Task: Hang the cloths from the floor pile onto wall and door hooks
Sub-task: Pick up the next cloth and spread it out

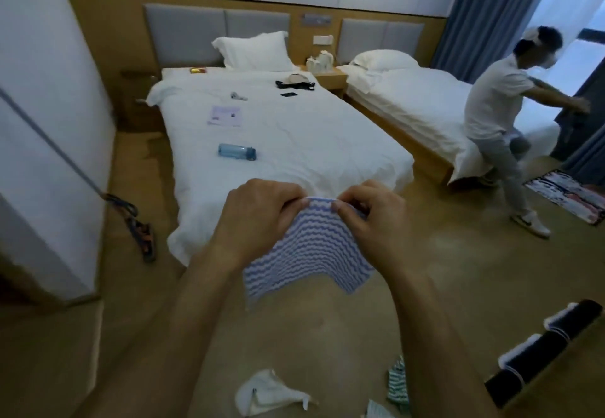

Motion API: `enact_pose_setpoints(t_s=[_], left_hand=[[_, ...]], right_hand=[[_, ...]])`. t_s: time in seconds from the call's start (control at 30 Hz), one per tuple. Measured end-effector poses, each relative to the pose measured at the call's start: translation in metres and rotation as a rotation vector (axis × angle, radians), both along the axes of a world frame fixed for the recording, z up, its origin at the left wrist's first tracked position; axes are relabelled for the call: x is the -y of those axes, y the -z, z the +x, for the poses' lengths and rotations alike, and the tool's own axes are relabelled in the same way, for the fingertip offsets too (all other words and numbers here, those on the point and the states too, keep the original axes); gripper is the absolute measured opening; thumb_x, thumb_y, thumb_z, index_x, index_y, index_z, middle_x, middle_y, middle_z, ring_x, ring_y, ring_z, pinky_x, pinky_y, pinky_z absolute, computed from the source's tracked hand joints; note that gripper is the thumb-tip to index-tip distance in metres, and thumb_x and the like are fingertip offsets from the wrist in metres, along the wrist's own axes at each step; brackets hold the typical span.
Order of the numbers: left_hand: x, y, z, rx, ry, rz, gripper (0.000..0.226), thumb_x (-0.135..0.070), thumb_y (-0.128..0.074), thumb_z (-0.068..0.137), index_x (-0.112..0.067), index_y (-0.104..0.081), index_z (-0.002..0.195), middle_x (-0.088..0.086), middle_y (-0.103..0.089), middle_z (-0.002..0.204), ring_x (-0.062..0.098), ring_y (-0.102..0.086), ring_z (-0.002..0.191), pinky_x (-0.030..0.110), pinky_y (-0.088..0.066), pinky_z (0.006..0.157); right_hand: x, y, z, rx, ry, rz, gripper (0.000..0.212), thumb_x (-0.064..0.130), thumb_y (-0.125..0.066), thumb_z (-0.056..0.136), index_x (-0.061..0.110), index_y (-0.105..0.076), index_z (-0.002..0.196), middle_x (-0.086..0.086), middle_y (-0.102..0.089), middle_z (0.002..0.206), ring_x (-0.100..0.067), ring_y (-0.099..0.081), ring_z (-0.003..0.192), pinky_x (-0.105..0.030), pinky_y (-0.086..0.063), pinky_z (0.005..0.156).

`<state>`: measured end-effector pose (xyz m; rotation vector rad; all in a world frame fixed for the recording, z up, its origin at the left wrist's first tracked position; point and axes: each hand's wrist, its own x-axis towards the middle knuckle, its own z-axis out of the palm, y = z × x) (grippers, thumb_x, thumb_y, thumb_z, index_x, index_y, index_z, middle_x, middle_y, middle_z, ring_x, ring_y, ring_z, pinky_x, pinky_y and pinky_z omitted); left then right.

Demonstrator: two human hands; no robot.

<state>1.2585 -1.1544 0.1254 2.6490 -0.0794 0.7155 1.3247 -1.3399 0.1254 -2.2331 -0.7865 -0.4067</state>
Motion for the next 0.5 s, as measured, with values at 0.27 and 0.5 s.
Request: enact_pose_setpoints(t_s=[0.27, 0.5], left_hand=[[-0.055, 0.001, -0.085, 0.034, -0.237, -0.06, 0.026, -0.035, -0.054, 0.097, -0.02, -0.074, 0.091, -0.006, -0.072, 0.081, 0.008, -0.061, 0.069, 0.036, -0.051, 0.063], [-0.123, 0.001, -0.173, 0.056, -0.441, -0.083, 0.022, -0.036, -0.056, 0.095, -0.024, -0.074, 0.093, -0.009, -0.072, 0.08, 0.004, -0.06, 0.067, 0.032, -0.05, 0.061]], right_hand=[[-0.082, 0.0, -0.053, -0.062, -0.255, -0.005, 0.01, 0.031, -0.069, 0.086, 0.024, -0.077, 0.086, 0.009, -0.068, 0.076, -0.005, -0.059, 0.069, -0.026, -0.046, 0.063], [-0.174, -0.007, -0.117, -0.067, -0.376, -0.045, 0.016, 0.035, -0.063, 0.09, 0.026, -0.076, 0.09, 0.009, -0.069, 0.081, -0.003, -0.058, 0.072, -0.02, -0.044, 0.065]])
